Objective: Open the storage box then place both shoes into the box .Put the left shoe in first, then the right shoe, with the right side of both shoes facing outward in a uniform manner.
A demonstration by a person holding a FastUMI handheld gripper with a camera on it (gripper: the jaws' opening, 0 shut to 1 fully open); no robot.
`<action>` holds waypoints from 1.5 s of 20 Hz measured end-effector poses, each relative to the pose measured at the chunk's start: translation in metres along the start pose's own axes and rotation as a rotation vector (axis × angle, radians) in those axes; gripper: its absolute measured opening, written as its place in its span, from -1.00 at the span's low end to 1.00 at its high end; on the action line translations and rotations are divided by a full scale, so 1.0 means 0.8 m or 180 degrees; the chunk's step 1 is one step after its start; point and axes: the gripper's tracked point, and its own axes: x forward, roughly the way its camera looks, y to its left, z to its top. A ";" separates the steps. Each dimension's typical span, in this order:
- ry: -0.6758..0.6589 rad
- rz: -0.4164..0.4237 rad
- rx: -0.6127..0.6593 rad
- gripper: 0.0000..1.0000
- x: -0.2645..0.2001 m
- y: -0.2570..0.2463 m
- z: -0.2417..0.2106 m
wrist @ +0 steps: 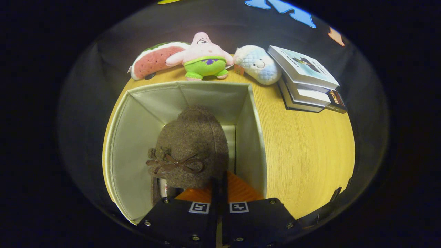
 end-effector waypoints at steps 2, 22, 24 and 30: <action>0.0038 0.0067 -0.0024 -0.83 -0.001 0.002 -0.004; -0.2103 0.0333 -0.0205 -0.19 -0.159 -0.154 0.125; -0.2534 0.0365 -0.0174 -0.19 -0.199 -0.177 0.147; -0.3514 0.0306 -0.0045 -0.20 -0.302 -0.255 0.192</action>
